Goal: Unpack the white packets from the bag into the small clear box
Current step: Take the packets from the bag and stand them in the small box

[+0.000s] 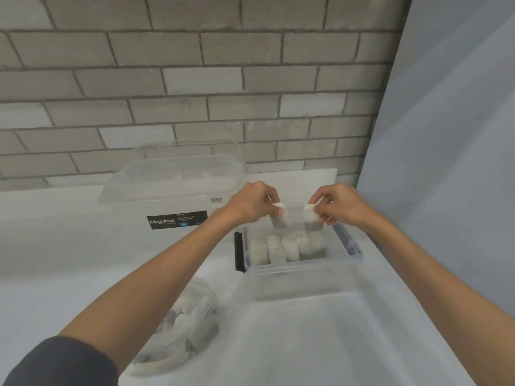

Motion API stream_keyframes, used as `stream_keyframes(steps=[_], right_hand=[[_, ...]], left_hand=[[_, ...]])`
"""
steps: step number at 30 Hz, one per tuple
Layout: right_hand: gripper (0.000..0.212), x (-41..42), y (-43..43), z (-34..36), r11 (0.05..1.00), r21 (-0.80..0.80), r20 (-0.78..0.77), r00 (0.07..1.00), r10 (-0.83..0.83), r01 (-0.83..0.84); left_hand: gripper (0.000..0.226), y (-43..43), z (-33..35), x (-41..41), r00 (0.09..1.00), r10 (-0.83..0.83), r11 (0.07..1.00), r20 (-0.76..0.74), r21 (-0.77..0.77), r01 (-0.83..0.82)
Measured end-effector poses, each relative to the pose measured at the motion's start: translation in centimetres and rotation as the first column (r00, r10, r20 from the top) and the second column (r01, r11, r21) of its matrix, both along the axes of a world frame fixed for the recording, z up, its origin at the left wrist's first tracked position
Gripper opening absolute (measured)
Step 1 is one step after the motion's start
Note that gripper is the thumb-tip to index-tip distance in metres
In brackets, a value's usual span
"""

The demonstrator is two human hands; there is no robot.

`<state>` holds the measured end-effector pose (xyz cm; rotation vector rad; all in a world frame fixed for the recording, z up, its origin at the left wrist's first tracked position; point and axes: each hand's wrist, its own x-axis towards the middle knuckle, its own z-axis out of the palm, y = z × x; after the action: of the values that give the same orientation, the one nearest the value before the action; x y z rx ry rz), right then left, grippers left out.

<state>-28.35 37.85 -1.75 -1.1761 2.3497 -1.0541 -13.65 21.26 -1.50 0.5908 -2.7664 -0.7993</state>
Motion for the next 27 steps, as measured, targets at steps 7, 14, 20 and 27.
stream_keyframes(steps=[7, 14, 20, 27], right_hand=[[0.018, -1.4, 0.7, -1.3, 0.996, 0.086, -0.082, 0.996, 0.019, -0.012], [0.020, -1.9, 0.0, -2.0, 0.981, 0.189, -0.225, 0.971, 0.076, -0.034], [0.022, -2.4, -0.2, -2.1, 0.973, 0.220, -0.239, 0.964, 0.121, -0.067], [0.020, -2.5, -0.4, -2.4, 0.937, 0.339, -0.310, 0.931, 0.192, -0.080]], left_hand=[[0.015, 1.7, -4.0, -4.4, 0.987, -0.097, 0.995, 0.126, 0.012, 0.096], [0.013, 2.7, -7.3, -7.5, 0.957, -0.108, 0.994, 0.271, -0.004, 0.113], [0.018, 3.3, -9.1, -9.3, 0.923, -0.093, 0.993, 0.373, -0.032, 0.114], [0.016, 3.5, -10.0, -10.0, 0.923, -0.023, 0.965, 0.384, -0.233, 0.121]])
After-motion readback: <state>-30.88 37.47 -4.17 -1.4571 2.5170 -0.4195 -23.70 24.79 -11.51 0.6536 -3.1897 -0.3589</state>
